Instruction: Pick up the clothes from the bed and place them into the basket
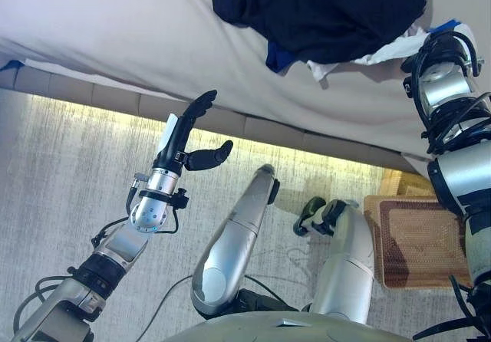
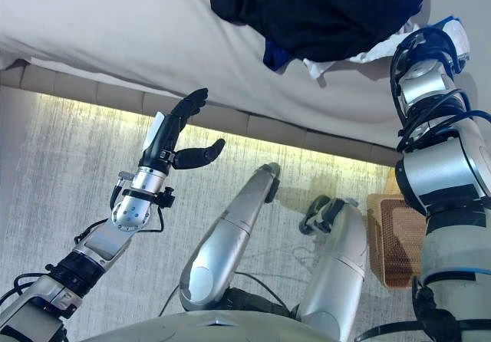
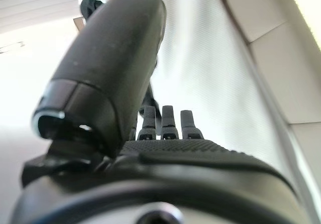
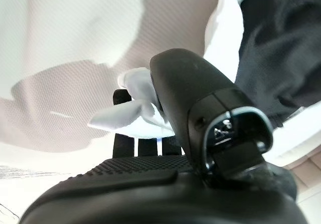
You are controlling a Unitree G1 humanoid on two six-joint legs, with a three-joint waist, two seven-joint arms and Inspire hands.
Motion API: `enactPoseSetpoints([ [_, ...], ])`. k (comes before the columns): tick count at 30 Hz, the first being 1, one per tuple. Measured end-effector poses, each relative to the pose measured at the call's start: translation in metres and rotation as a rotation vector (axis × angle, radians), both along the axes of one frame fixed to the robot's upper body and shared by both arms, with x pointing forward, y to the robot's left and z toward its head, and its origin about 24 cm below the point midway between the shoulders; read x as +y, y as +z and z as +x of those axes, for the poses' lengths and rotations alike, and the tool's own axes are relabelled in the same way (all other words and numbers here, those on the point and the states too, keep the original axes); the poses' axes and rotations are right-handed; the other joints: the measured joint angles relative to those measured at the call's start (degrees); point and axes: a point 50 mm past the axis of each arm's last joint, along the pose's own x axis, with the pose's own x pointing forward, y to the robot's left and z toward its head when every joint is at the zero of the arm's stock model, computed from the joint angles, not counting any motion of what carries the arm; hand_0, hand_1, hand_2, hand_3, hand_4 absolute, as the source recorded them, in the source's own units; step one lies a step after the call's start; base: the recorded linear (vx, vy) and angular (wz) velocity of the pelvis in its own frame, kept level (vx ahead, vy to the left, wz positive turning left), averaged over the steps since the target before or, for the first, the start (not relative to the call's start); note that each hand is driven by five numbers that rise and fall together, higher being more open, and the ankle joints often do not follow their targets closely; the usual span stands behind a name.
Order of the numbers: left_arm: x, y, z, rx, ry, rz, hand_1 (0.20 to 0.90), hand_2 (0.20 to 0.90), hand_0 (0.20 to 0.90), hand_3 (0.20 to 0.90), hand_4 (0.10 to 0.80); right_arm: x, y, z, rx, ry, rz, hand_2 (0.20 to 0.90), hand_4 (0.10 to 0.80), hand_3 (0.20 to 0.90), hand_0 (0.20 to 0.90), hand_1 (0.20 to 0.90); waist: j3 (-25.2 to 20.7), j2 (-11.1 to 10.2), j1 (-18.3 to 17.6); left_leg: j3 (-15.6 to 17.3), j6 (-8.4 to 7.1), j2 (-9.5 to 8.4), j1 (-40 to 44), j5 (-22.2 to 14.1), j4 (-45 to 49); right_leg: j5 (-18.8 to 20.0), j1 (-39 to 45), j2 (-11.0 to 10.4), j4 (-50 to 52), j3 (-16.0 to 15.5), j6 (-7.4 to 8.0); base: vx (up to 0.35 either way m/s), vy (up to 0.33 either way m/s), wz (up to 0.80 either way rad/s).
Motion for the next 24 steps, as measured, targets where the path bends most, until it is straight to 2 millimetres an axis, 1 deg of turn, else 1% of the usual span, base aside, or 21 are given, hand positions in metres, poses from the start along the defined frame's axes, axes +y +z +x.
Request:
enactPoseSetpoints([
  [1,0.000,0.000,0.000,0.000,0.000,0.000,0.900,0.900,0.900,0.900,0.800,0.000,-0.001,0.000,-0.002,0.003,0.017,0.300,0.100,0.200,0.300,0.300,-0.02,-0.04,-0.01,0.18,0.18,0.05,1.96,0.08,-1.35,0.16,1.90,0.03,-1.47,-0.05,0.19,0.099,0.023,-0.07],
  [2,0.000,0.000,0.000,0.001,0.000,0.001,0.900,0.900,0.900,0.900,0.800,-0.001,-0.002,0.000,-0.002,0.008,0.034,0.300,0.100,0.200,0.300,0.300,-0.06,-0.13,-0.02,0.34,0.95,0.24,4.46,0.53,-3.06,1.32,4.34,0.00,-3.37,-0.03,0.99,0.058,0.036,-0.11],
  [3,-0.001,0.000,0.000,0.001,0.000,0.000,0.900,0.900,0.900,0.900,0.800,-0.001,-0.004,-0.001,-0.002,0.010,0.055,0.300,0.100,0.200,0.300,0.300,-0.15,-0.28,0.17,0.65,1.14,0.63,6.59,0.66,-4.81,1.77,6.39,0.24,-5.30,-0.11,1.60,0.026,0.025,-0.17],
  [4,-0.001,0.001,0.000,-0.001,-0.002,0.000,0.900,0.900,0.900,0.900,0.800,-0.002,-0.004,-0.001,-0.004,0.012,0.064,0.300,0.100,0.200,0.300,0.300,-0.22,-0.41,0.36,0.88,1.09,0.87,8.55,1.14,-6.39,2.37,8.28,0.35,-7.10,-0.22,1.61,0.033,0.029,-0.16],
  [5,-0.001,0.002,0.001,0.001,-0.001,0.000,0.900,0.900,0.900,0.900,0.800,-0.002,-0.003,-0.001,-0.006,0.017,0.073,0.300,0.100,0.200,0.300,0.300,-0.25,-0.50,0.20,1.02,1.46,0.97,10.97,1.61,-8.91,3.69,10.72,0.38,-9.59,-0.72,1.90,0.081,0.013,-0.12],
  [6,-0.002,0.002,0.001,0.004,-0.001,0.003,0.900,0.900,0.900,0.900,0.800,-0.002,-0.003,-0.001,-0.004,0.021,0.079,0.300,0.100,0.200,0.300,0.300,-0.27,-0.54,0.15,1.07,1.58,0.98,12.77,2.04,-10.69,4.18,12.52,0.51,-11.41,-1.04,2.69,0.083,0.013,-0.05],
  [8,-0.002,0.003,0.002,0.003,0.000,0.004,0.900,0.900,0.900,0.900,0.800,-0.003,-0.003,-0.001,-0.003,0.028,0.095,0.300,0.100,0.200,0.300,0.300,-0.38,-0.77,0.06,1.23,1.58,1.19,16.37,2.74,-14.07,5.46,15.95,0.96,-15.02,-1.26,2.99,0.055,0.013,-0.08],
  [9,-0.002,0.003,0.003,0.003,0.001,0.005,0.900,0.900,0.900,0.900,0.800,-0.003,-0.003,-0.001,-0.005,0.036,0.109,0.300,0.100,0.200,0.300,0.300,-0.40,-0.82,0.20,1.29,1.66,1.41,18.17,3.12,-15.74,6.23,17.69,1.14,-16.75,-1.47,3.43,0.049,0.015,-0.12],
  [10,-0.002,0.003,0.003,0.007,0.005,0.009,0.900,0.900,0.900,0.900,0.800,-0.003,-0.003,-0.001,-0.009,0.042,0.128,0.300,0.100,0.200,0.300,0.300,-0.49,-1.08,0.14,1.51,1.59,1.70,20.06,3.18,-17.27,6.64,19.48,1.31,-18.40,-1.57,3.08,0.045,0.013,-0.12],
  [11,-0.002,0.002,0.004,0.016,0.011,0.015,0.900,0.900,0.900,0.900,0.800,-0.003,-0.004,-0.001,-0.011,0.052,0.156,0.300,0.100,0.200,0.300,0.300,-0.51,-1.27,0.13,1.49,1.52,1.79,22.32,3.56,-19.24,7.15,21.53,1.87,-20.37,-1.57,3.11,0.007,0.004,-0.12],
  [12,-0.001,0.002,0.005,0.025,0.018,0.020,0.900,0.900,0.900,0.900,0.800,-0.003,-0.005,-0.001,-0.010,0.056,0.169,0.300,0.100,0.200,0.300,0.300,-1.03,-1.96,0.24,1.51,1.38,1.79,24.62,4.52,-21.90,7.85,23.60,1.97,-22.73,-1.65,3.92,-0.023,-0.002,-0.10],
  [14,-0.001,0.005,0.007,0.010,0.025,0.021,0.900,0.900,0.900,0.900,0.800,-0.003,-0.004,-0.001,-0.019,0.061,0.167,0.300,0.100,0.200,0.300,0.300,-3.65,-4.83,0.22,1.45,1.02,1.82,25.99,5.69,-25.44,8.63,24.34,2.11,-25.65,-1.81,4.17,-0.009,-0.002,-0.04],
  [16,-0.003,0.008,0.011,0.009,0.026,0.024,0.900,0.900,0.900,0.900,0.800,-0.003,-0.002,0.000,-0.026,0.063,0.166,0.300,0.100,0.200,0.300,0.300,-3.56,-5.43,-0.02,0.90,0.42,2.31,28.71,6.58,-27.65,9.76,27.45,2.96,-28.53,-2.41,3.80,0.000,0.000,0.00],
  [18,-0.003,0.008,0.013,0.017,0.033,0.031,0.900,0.900,0.900,0.900,0.800,-0.004,-0.002,-0.001,-0.032,0.064,0.176,0.300,0.100,0.200,0.300,0.300,-4.45,-6.37,-0.24,0.55,0.15,2.92,33.10,7.86,-32.81,10.99,31.64,3.94,-33.75,-3.11,4.31,0.057,0.004,-0.04],
  [19,-0.003,0.008,0.013,0.022,0.037,0.034,0.900,0.900,0.900,0.900,0.800,-0.005,-0.001,-0.001,-0.037,0.061,0.181,0.300,0.100,0.200,0.300,0.300,-5.62,-7.07,-0.36,0.54,0.06,2.99,34.15,8.64,-35.02,11.52,32.51,4.13,-35.56,-3.15,4.91,0.058,-0.004,-0.02],
  [20,-0.002,0.007,0.014,0.026,0.039,0.036,0.900,0.900,0.900,0.900,0.800,-0.008,0.001,-0.003,-0.044,0.057,0.180,0.300,0.100,0.200,0.300,0.300,-6.94,-7.67,-0.47,0.57,-0.03,3.26,35.13,9.42,-37.31,12.29,33.23,4.68,-37.68,-3.15,4.89,0.046,-0.002,-0.05],
  [22,0.000,0.004,0.015,0.041,0.050,0.045,0.900,0.900,0.900,0.900,0.800,-0.013,0.006,-0.005,-0.069,0.053,0.184,0.300,0.100,0.200,0.300,0.300,-8.32,-7.96,-0.51,0.52,-0.17,4.07,37.44,10.90,-41.02,14.40,35.98,6.00,-42.47,-3.37,4.99,0.040,-0.001,-0.09],
  [24,0.003,-0.002,0.017,0.077,0.075,0.056,0.900,0.900,0.900,0.900,0.800,-0.018,0.011,-0.008,-0.084,0.046,0.179,0.300,0.100,0.200,0.300,0.300,-9.39,-7.94,-1.17,0.51,-0.15,4.49,39.77,11.76,-43.98,15.84,38.57,6.90,-46.16,-3.39,5.13,0.043,-0.008,-0.07],
])
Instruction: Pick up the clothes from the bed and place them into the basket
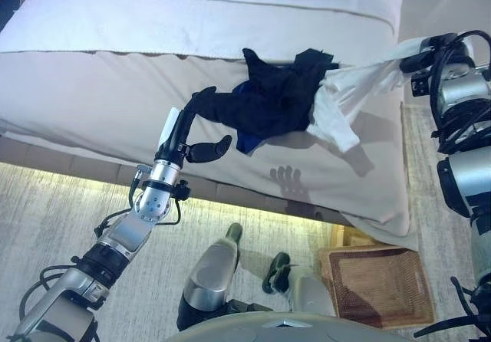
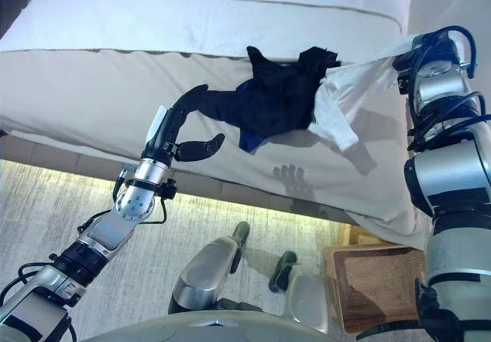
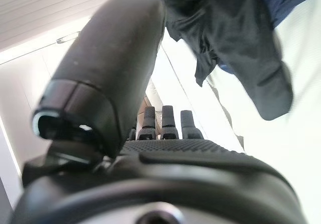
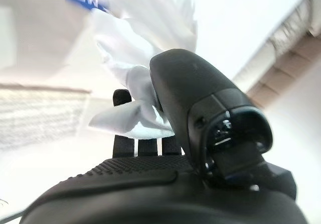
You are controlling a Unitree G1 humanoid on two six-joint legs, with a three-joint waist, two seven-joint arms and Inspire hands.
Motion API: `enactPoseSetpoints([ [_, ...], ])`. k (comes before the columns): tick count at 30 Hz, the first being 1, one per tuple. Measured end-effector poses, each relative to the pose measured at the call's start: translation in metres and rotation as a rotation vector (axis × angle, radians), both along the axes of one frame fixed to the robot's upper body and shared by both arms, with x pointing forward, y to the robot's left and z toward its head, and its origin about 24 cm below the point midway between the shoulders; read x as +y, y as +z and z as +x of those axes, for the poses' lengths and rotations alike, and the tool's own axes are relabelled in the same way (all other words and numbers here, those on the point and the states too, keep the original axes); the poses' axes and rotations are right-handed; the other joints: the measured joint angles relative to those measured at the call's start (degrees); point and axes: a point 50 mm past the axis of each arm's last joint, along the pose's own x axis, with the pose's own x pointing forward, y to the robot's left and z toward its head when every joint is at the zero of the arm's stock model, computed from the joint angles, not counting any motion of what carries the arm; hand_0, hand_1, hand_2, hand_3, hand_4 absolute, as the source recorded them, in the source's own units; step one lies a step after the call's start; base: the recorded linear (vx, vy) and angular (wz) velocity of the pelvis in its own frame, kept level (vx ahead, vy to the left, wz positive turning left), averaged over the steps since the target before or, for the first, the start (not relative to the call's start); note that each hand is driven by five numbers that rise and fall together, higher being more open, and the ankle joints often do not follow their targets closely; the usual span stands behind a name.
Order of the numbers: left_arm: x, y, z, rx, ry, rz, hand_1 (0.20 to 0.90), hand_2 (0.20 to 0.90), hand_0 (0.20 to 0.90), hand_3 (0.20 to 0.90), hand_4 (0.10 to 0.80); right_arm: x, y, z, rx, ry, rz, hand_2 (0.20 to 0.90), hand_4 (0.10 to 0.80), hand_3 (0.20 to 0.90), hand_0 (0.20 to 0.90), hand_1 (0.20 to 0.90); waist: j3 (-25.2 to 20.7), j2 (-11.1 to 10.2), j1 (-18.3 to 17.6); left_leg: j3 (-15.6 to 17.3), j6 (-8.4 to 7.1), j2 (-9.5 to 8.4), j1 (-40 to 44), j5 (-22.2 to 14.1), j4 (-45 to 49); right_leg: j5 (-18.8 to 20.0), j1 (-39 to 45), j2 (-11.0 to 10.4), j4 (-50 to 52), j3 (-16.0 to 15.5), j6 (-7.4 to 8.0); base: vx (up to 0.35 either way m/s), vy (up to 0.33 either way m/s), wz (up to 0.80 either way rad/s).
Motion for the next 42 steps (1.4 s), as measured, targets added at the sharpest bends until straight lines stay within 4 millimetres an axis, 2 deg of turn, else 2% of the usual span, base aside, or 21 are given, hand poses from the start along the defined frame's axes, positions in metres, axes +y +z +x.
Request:
enactPoseSetpoints([
  [6,0.015,-0.023,0.001,0.123,0.085,0.002,0.900,0.900,0.900,0.900,0.800,-0.009,0.016,-0.005,-0.081,0.011,-0.023,0.300,0.100,0.200,0.300,0.300,-3.98,-0.57,-3.03,1.03,0.02,0.82,4.62,3.01,-8.83,5.60,5.48,2.01,-12.15,0.66,0.93,-0.024,-0.001,-0.11],
  [13,0.015,-0.021,0.004,0.123,0.101,-0.021,0.900,0.900,0.900,0.900,0.800,0.008,0.041,-0.001,-0.195,0.112,-0.085,0.300,0.100,0.200,0.300,0.300,-4.24,-0.68,-7.55,4.06,0.31,0.97,7.14,4.32,-13.64,11.52,8.87,3.21,-22.14,3.81,1.68,-0.064,0.002,-0.25],
  [16,0.013,-0.020,0.005,0.118,0.103,-0.029,0.900,0.900,0.900,0.900,0.800,0.008,0.047,-0.003,-0.216,0.123,-0.102,0.300,0.100,0.200,0.300,0.300,-4.24,-0.68,-9.36,4.97,0.72,1.09,8.05,4.94,-15.38,11.64,8.52,3.35,-22.20,5.06,1.67,-0.064,0.015,-0.21],
  [19,0.009,-0.018,0.007,0.104,0.108,-0.046,0.900,0.900,0.900,0.900,0.800,0.003,0.064,-0.011,-0.264,0.122,-0.143,0.300,0.100,0.200,0.300,0.300,-4.24,-0.67,-10.73,7.13,0.84,1.39,8.26,5.08,-16.47,12.09,7.30,3.58,-22.21,7.02,1.74,-0.021,0.020,-0.32],
  [22,0.009,-0.018,0.008,0.103,0.112,-0.047,0.900,0.900,0.900,0.900,0.800,0.007,0.079,-0.016,-0.315,0.145,-0.186,0.300,0.100,0.200,0.300,0.300,-4.24,-0.67,-12.70,8.75,0.84,1.47,9.17,5.10,-17.22,12.20,7.00,3.67,-22.21,9.00,1.68,-0.018,0.035,-0.35],
  [27,0.009,-0.025,0.011,0.128,0.131,-0.054,0.900,0.900,0.900,0.900,0.800,0.008,0.089,-0.028,-0.335,0.179,-0.268,0.300,0.100,0.200,0.300,0.300,-4.24,-0.67,-16.52,11.31,0.86,1.58,10.41,5.08,-17.61,12.46,7.04,3.79,-22.20,11.64,1.76,0.034,0.046,-0.29],
  [30,0.009,-0.028,0.011,0.143,0.126,-0.049,0.900,0.900,0.900,0.900,0.800,0.001,0.085,-0.034,-0.334,0.165,-0.256,0.300,0.100,0.200,0.300,0.300,-4.24,-0.67,-18.37,12.44,0.87,1.78,10.69,5.07,-17.61,12.56,6.72,4.05,-22.20,13.08,1.84,-0.003,0.019,-0.23],
  [32,0.010,-0.029,0.011,0.151,0.122,-0.045,0.900,0.900,0.900,0.900,0.800,-0.007,0.076,-0.038,-0.330,0.144,-0.226,0.300,0.100,0.200,0.300,0.300,-4.24,-0.67,-19.49,12.86,0.86,2.00,10.72,5.07,-17.62,12.63,6.55,4.29,-22.20,13.51,1.86,-0.040,0.006,-0.15],
  [38,0.011,-0.031,0.011,0.160,0.125,-0.041,0.900,0.900,0.900,0.900,0.800,-0.026,0.037,-0.045,-0.242,0.083,-0.193,0.300,0.100,0.200,0.300,0.300,-4.24,-0.67,-22.49,15.22,0.78,2.79,10.43,4.96,-17.67,13.24,5.04,5.19,-22.20,16.42,1.99,-0.013,-0.006,-0.25],
  [42,0.011,-0.031,0.012,0.168,0.123,-0.039,0.900,0.900,0.900,0.900,0.800,-0.039,0.012,-0.057,-0.232,0.063,-0.122,0.300,0.100,0.200,0.300,0.300,-4.30,-0.55,-24.29,16.92,0.38,3.48,10.45,4.49,-17.69,13.89,4.30,6.00,-22.20,18.04,1.52,0.021,-0.027,-0.25],
])
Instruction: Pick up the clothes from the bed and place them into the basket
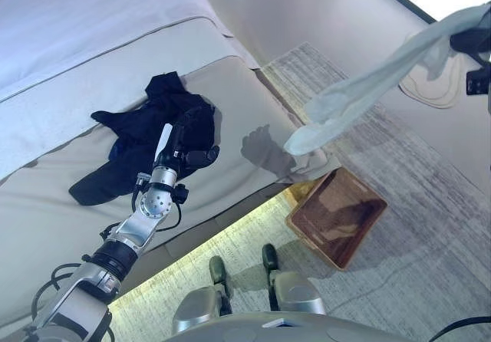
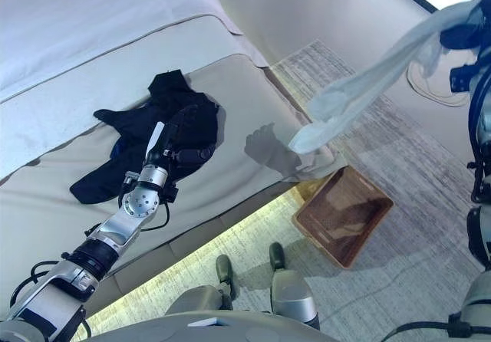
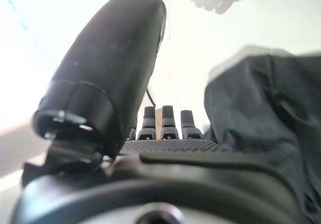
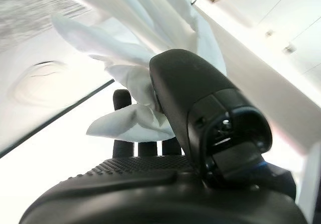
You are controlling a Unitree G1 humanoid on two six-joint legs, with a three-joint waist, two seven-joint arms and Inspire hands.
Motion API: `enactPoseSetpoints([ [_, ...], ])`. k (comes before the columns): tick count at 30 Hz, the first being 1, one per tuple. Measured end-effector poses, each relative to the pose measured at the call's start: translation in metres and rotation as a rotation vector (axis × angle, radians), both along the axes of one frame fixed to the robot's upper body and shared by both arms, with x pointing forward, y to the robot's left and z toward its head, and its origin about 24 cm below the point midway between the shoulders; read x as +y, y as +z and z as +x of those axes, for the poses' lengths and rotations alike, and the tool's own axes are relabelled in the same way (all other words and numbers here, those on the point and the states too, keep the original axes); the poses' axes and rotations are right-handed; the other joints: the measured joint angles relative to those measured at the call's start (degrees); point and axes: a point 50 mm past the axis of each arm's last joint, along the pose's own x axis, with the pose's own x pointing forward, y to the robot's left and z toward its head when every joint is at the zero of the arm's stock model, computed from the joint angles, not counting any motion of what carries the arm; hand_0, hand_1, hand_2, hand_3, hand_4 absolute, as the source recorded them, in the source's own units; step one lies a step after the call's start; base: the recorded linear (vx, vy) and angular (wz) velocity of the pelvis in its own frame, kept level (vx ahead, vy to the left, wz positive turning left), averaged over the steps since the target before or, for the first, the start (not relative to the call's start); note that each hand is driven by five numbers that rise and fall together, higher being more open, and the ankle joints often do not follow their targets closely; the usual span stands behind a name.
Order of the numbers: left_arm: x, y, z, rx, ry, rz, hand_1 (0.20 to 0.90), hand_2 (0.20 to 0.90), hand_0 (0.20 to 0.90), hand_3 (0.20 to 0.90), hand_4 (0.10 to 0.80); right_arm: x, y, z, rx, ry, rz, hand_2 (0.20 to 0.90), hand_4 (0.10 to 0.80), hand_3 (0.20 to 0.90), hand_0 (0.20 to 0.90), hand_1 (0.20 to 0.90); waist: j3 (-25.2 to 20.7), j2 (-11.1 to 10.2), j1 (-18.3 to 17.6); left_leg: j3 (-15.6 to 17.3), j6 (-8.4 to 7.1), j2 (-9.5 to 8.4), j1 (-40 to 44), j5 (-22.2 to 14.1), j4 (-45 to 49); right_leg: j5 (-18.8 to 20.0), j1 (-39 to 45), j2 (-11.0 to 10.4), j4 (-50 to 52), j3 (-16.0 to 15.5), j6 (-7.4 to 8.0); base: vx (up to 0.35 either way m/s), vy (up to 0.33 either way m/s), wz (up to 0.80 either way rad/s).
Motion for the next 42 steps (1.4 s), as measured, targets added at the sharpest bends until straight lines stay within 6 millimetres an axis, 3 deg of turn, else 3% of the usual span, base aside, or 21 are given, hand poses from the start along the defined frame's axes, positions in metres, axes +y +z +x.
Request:
enactPoseSetpoints([
  [6,-0.004,-0.002,0.000,0.014,-0.006,-0.010,0.900,0.900,0.900,0.900,0.800,-0.007,-0.038,-0.014,0.023,-0.031,0.064,0.300,0.100,0.200,0.300,0.300,-0.32,0.57,-3.07,1.64,-0.28,0.63,0.27,-0.22,-0.01,0.59,-0.52,0.76,0.00,1.72,-0.16,0.011,-0.037,-0.17],
  [16,-0.011,-0.007,0.000,0.048,-0.005,-0.018,0.900,0.900,0.900,0.900,0.800,-0.005,-0.113,-0.028,0.135,-0.065,0.203,0.300,0.100,0.200,0.300,0.300,-1.61,2.40,-4.39,2.89,-0.35,1.20,-0.02,-0.29,-0.24,0.80,-1.42,1.41,0.00,3.03,-0.46,-0.033,-0.023,-0.08],
  [26,-0.013,-0.009,0.000,0.051,-0.008,-0.005,0.900,0.900,0.900,0.900,0.800,0.007,-0.167,-0.033,0.329,0.011,0.290,0.300,0.100,0.200,0.300,0.300,-2.81,2.86,-4.05,2.95,-0.35,1.21,-0.05,-0.30,-0.25,1.08,-1.48,1.48,0.00,3.07,-0.48,-0.014,-0.017,0.00],
  [31,-0.014,-0.010,-0.001,0.052,-0.015,0.010,0.900,0.900,0.900,0.900,0.800,0.012,-0.204,-0.038,0.436,0.000,0.376,0.300,0.100,0.200,0.300,0.300,-4.58,2.82,-3.24,2.82,-0.35,1.25,-0.13,-0.31,-0.26,1.08,-1.49,1.47,0.00,2.86,-0.47,-0.012,-0.037,0.02],
  [41,-0.015,-0.019,-0.004,0.092,-0.031,0.039,0.900,0.900,0.900,0.900,0.800,0.011,-0.270,-0.070,0.642,-0.117,0.515,0.300,0.100,0.200,0.300,0.300,-6.06,2.97,-1.00,2.07,-0.35,1.16,-0.63,-0.29,-0.28,1.07,-1.63,0.93,-0.01,2.00,-0.47,-0.015,-0.022,0.04],
  [42,-0.015,-0.019,-0.004,0.092,-0.031,0.041,0.900,0.900,0.900,0.900,0.800,0.012,-0.273,-0.071,0.645,-0.118,0.521,0.432,0.254,0.354,0.432,0.432,-6.07,2.98,-1.10,1.95,-0.34,1.12,-0.63,-0.29,-0.28,1.07,-1.57,0.89,-0.01,1.85,-0.47,0.000,-0.016,0.06],
])
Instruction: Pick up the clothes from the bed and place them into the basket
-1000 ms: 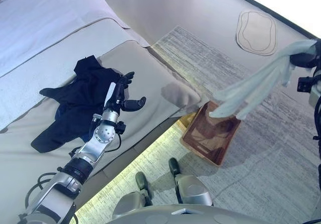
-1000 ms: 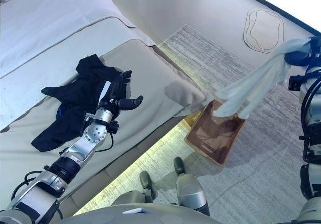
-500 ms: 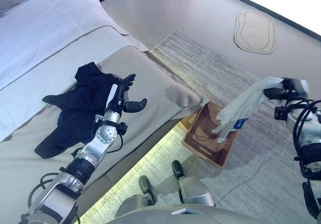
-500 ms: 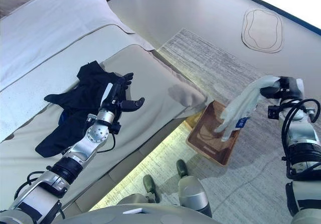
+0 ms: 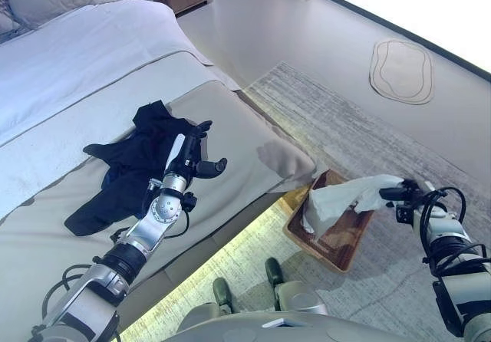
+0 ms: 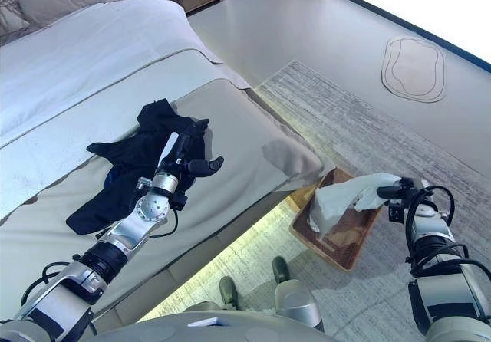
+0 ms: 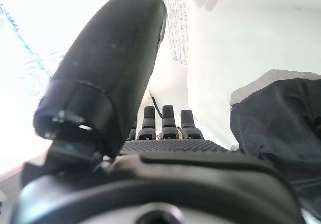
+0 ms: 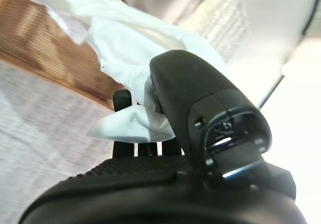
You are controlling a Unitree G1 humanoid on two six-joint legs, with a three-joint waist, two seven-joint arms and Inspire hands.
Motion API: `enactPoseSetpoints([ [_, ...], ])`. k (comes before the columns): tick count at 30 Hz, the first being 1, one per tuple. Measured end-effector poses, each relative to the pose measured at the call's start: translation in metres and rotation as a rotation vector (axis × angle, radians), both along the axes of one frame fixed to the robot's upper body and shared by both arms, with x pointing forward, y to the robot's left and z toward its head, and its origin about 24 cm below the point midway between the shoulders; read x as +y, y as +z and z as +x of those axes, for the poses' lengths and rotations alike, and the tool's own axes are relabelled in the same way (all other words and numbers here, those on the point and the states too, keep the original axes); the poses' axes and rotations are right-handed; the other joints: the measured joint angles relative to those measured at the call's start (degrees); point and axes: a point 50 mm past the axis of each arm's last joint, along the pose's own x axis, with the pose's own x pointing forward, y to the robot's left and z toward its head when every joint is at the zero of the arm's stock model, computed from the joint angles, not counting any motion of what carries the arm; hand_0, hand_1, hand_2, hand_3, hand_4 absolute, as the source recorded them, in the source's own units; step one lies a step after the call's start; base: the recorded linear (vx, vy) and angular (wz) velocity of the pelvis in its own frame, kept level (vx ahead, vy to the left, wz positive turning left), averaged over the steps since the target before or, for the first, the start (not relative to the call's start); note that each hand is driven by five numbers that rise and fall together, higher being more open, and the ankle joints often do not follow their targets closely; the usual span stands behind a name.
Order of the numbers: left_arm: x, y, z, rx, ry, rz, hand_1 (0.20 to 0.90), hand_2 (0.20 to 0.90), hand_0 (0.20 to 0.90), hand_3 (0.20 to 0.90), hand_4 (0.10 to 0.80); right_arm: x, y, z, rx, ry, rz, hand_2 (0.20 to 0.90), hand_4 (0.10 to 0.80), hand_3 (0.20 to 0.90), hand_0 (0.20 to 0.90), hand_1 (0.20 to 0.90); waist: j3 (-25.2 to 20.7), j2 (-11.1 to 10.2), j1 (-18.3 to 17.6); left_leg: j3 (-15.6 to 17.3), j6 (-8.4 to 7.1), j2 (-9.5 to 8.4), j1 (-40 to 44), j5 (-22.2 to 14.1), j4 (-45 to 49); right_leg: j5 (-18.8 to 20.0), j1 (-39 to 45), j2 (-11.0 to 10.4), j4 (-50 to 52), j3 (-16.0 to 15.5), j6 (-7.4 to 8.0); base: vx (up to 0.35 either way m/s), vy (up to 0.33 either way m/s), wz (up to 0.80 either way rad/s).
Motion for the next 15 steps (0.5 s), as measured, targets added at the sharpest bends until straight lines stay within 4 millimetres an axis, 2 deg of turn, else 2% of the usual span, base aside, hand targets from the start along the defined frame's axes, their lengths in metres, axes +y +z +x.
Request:
enactPoseSetpoints([
  [1,0.001,0.000,0.000,0.000,0.000,0.002,0.900,0.900,0.900,0.900,0.800,0.002,-0.002,0.000,-0.001,0.003,0.005,0.535,0.375,0.475,0.535,0.535,-0.02,0.04,-0.03,-0.06,0.00,-0.03,-0.03,0.00,0.00,0.00,0.00,-0.04,0.00,-0.08,0.00,-0.002,-0.021,0.04],
  [2,0.001,0.000,0.000,0.001,0.000,0.003,0.900,0.900,0.900,0.900,0.800,0.004,-0.004,0.000,-0.004,0.006,0.010,0.759,0.635,0.735,0.759,0.759,-0.04,0.07,-0.04,-0.12,0.00,-0.04,-0.05,0.00,0.00,0.00,0.00,-0.06,0.00,-0.14,0.00,0.004,-0.019,0.04],
  [4,0.001,0.000,0.000,0.003,-0.004,0.003,0.900,0.900,0.900,0.900,0.800,0.008,-0.007,0.000,-0.011,0.007,0.012,0.900,0.800,0.900,0.900,0.900,-0.16,0.28,-0.02,-0.46,0.01,-0.08,-0.13,0.00,0.00,0.00,0.03,-0.12,-0.01,-0.45,0.00,0.015,-0.017,0.07],
  [15,-0.003,-0.003,-0.002,0.019,-0.031,0.012,0.900,0.900,0.900,0.900,0.800,0.012,-0.020,-0.010,-0.002,0.000,0.005,0.900,0.800,0.900,0.900,0.900,-0.42,0.71,1.48,-0.62,0.01,-0.17,-0.18,0.00,-0.01,0.00,0.03,-0.05,0.00,-0.60,0.00,0.005,-0.002,0.01],
])
